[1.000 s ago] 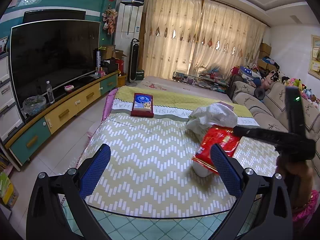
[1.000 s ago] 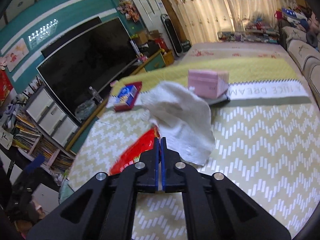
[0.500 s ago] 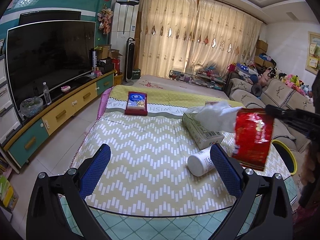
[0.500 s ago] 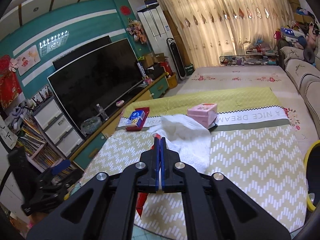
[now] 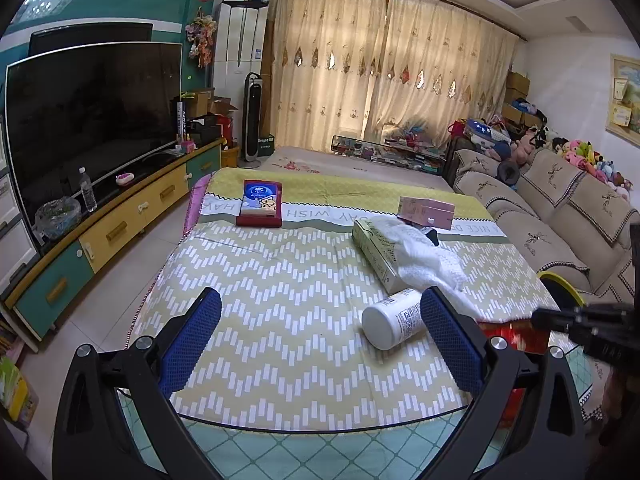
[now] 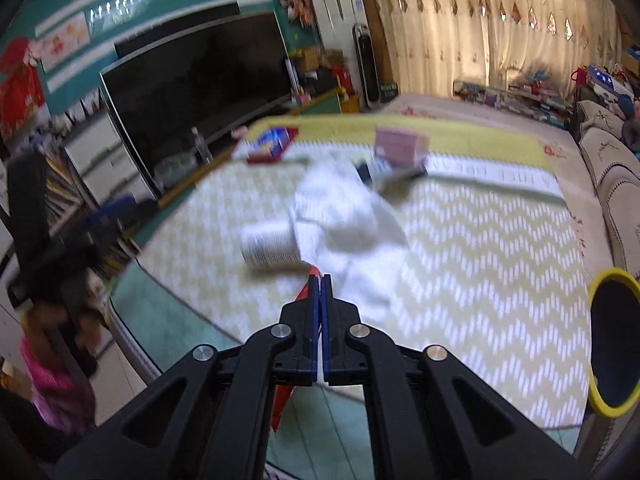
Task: Collect trash
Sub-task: 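Carry the red wrapper over the bin and release it with the right gripper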
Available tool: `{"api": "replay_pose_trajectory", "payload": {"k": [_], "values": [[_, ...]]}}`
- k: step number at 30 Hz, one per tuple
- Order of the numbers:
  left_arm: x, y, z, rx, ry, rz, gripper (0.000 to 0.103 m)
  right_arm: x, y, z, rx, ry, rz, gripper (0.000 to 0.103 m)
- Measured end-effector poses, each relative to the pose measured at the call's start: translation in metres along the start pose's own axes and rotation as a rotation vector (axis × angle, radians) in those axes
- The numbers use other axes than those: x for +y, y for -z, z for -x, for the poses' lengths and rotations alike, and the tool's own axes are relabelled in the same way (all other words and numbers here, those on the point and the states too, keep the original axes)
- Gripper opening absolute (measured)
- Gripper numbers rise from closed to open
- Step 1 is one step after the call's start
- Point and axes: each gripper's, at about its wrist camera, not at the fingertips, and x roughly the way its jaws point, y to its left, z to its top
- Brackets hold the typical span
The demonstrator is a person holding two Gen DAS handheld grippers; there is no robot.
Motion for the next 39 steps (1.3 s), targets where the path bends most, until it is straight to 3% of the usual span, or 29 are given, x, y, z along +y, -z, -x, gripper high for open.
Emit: {"api": "replay_pose_trajectory", "payload": {"k": [8,18,23,31,39], "values": [[-0.006,0.0,-0.001,0.005,0.006,-0.008,0.098,-0.041,0.025,0.033,-0.011,0.125,-0.074,0.001],[-0.02,0.001,-0.003,0.012,0.027,-0.042,0.098,-0.129,0.029,0.105,-0.21,0.348,-0.296,0.001],[-0.026,0.001,-0.005,0.018,0.029,-0.052,0.098,-0.175,0.033,0.124,-0.27,0.472,-0.394,0.001],[-0.039,0.0,-0.015,0.04,0.037,-0.079,0.098,-0.255,0.039,0.122,-0.292,0.672,-0.518,0.001],[-0.048,-0.001,-0.028,0.071,0.049,-0.092,0.098,-0.311,0.051,0.088,-0.238,0.728,-0.612,0.001]]}}
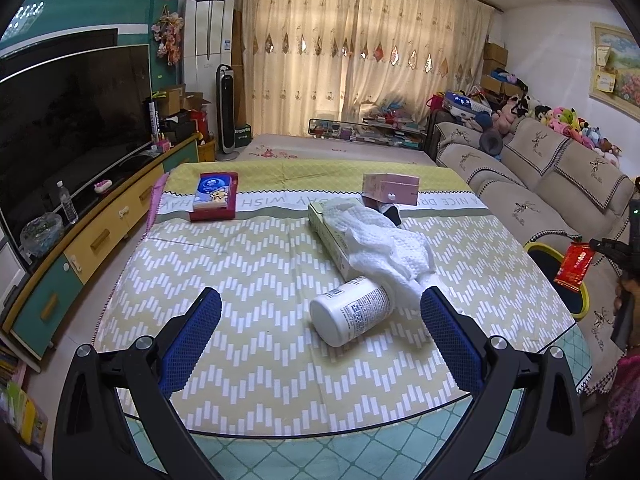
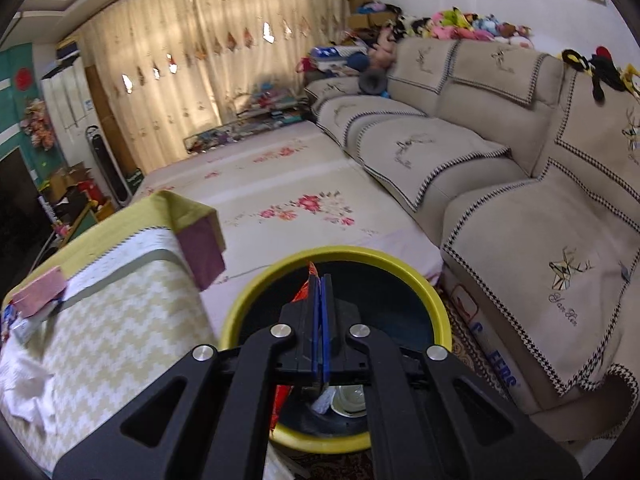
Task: Collect trash
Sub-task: 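Carry the red wrapper over the bin and release it with the right gripper, then move the left gripper to the white pill bottle and grasp it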
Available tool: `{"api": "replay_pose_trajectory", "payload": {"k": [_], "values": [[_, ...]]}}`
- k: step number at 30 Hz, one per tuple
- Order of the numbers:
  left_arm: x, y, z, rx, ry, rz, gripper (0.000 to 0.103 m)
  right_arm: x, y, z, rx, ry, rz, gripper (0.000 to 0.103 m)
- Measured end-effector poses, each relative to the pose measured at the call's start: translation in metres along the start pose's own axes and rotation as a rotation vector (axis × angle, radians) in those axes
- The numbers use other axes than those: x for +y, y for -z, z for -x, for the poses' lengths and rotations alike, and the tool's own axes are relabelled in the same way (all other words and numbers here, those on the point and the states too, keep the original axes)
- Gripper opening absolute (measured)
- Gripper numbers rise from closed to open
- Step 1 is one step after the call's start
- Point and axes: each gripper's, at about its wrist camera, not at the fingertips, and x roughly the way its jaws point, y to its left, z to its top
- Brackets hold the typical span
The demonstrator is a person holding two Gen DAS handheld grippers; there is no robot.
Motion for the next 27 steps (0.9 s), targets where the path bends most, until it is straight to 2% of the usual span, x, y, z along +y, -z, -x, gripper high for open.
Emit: {"api": "replay_pose_trajectory", "payload": {"k": [4,8,14,19,22,24,27], "values": [[-0.004,0.0,-0.008,0.017,-0.001,-0.003,0.098,-0.004,0.004,-0.019,0.023,0.032,-0.007,0.003],[-0.006,0.0,-0.017,0.035,0.009,-0.007,0.098,-0.009,0.009,-0.023,0.025,0.046,-0.013,0.02],[-0.009,0.0,-0.037,0.064,0.042,-0.021,0.098,-0.002,0.015,-0.023,0.038,0.043,0.001,0.023],[-0.013,-0.001,-0.059,0.082,0.118,-0.086,0.098,0.006,0.02,-0.026,0.062,0.025,0.009,0.024],[-0.015,-0.001,-0.07,0.108,0.216,-0.145,0.098,0.009,0.023,-0.028,0.072,0.019,0.016,0.024],[-0.017,0.001,-0.076,0.121,0.275,-0.224,0.098,0.012,0.024,-0.03,0.078,0.015,0.021,0.025],[-0.022,0.004,-0.08,0.149,0.313,-0.336,0.098,0.013,0.026,-0.03,0.084,0.014,0.026,0.027]]}}
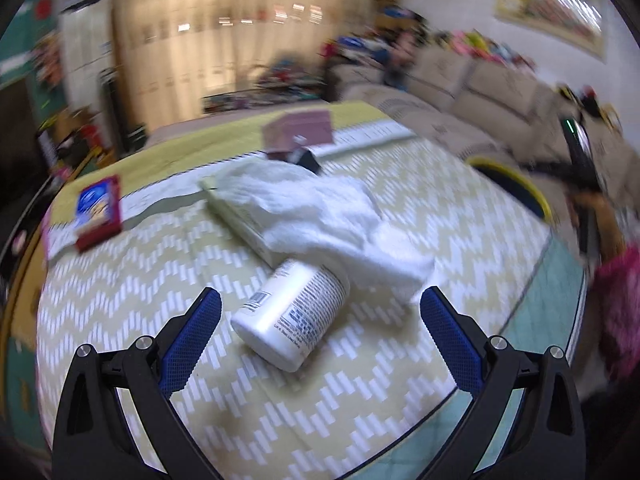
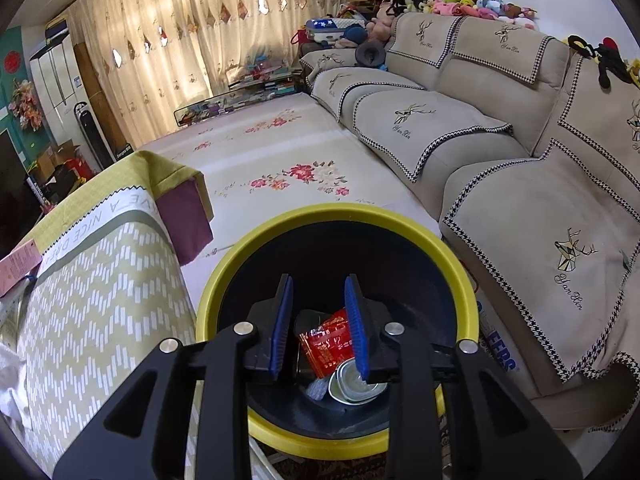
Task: Collect trash
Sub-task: 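Move the left gripper to the white pill bottle and grasp it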
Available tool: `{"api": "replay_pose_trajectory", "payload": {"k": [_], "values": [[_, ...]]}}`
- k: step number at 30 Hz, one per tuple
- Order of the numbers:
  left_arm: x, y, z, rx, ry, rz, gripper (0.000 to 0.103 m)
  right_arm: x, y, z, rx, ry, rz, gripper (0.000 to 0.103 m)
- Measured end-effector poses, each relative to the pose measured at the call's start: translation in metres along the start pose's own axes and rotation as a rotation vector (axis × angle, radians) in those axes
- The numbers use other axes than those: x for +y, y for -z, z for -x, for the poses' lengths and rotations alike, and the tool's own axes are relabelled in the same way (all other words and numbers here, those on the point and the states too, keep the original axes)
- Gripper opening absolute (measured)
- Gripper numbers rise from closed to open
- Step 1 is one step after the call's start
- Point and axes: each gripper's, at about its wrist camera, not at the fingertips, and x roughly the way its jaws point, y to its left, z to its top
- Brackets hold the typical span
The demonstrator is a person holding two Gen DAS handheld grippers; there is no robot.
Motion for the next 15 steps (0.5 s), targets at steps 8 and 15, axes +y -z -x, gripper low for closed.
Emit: {"api": "replay_pose_trajectory", "payload": {"k": [8,15], "values": [[0.002,-0.003,-0.024,0.083,0.004,-0.133,0.097,0.006,0.004,0.001,0.006,-0.003,0.003,0.027],[-0.003,-0.009,-0.04,0.1,0.017,-0.207,0.087,0.011,0.008,0.0,0.018,-0.002,0.016,0.027]]}}
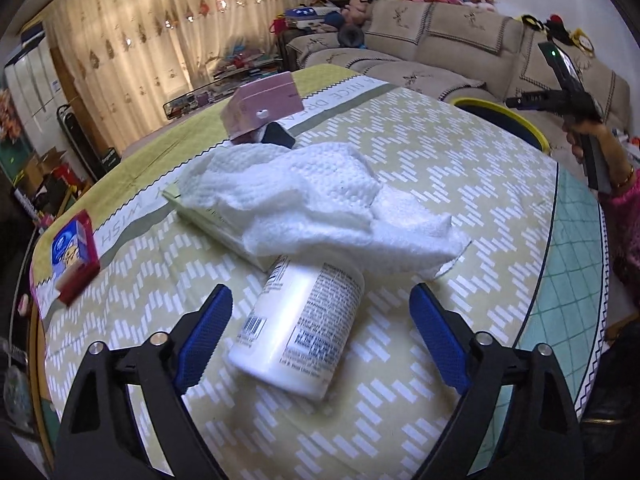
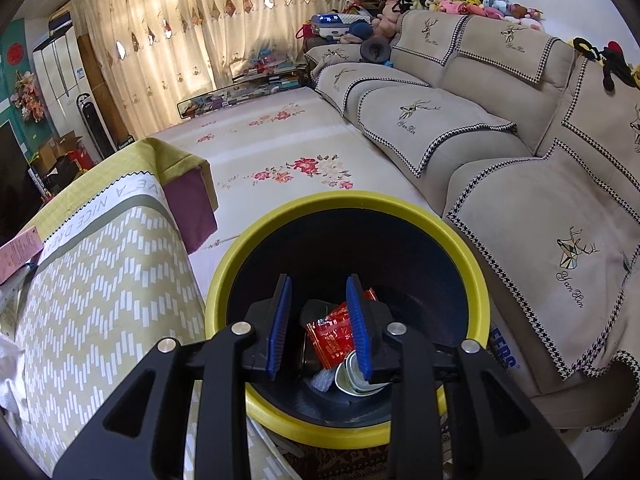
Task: Collect trash
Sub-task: 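Move the left gripper to the white pill bottle and grasp it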
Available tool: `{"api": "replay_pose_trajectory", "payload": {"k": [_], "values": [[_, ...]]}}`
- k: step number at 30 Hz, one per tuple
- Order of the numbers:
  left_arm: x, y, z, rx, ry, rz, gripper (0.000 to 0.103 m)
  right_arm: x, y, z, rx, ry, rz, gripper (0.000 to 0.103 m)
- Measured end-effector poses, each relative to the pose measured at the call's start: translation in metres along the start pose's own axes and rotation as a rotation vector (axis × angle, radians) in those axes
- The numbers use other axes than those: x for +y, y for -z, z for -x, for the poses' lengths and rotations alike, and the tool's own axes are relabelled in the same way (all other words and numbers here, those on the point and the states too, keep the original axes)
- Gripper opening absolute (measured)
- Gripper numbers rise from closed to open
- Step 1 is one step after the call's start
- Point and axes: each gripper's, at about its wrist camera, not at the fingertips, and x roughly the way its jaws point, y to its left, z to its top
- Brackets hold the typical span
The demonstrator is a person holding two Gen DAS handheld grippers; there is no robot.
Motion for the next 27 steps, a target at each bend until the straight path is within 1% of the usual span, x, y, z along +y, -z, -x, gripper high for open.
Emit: {"api": "replay_pose_trajectory", "payload": {"k": [3,7,10,12,14,17,21,27], "values": [[-0.002,-0.003,-0.005,0.007,0.01,-0.026,0.082,0.0,0.001,0.0,0.003,0.001,0.0,0.027],[-0.006,-0.004,-0.01,0.015,0.006,-0.054,0.079,-0.001,0.004,0.0,0.009,-0.002,-0.003,0.027],[-0.005,-0.006,-0.012,0.017,0.003,-0.053,0.071,-0.001,0.006,0.0,0.012,-0.006,-0.004,0.027],[-0.002,-0.007,-0.012,0.019,0.0,-0.043,0.062,0.0,0.007,0.001,0.013,-0.007,-0.003,0.027],[0.0,-0.008,-0.013,0.02,0.0,-0.032,0.055,0.0,0.007,0.001,0.015,-0.012,-0.004,0.027],[0.004,-0.005,-0.01,0.02,0.01,-0.015,0.055,0.001,0.009,0.003,0.013,-0.02,-0.004,0.027],[0.004,0.002,-0.003,0.018,-0.005,0.002,0.053,0.002,0.011,0.006,0.011,-0.032,-0.003,0.027],[0.002,0.024,0.02,0.008,-0.031,0.059,0.05,0.001,0.016,0.012,0.008,-0.053,-0.006,0.027]]}}
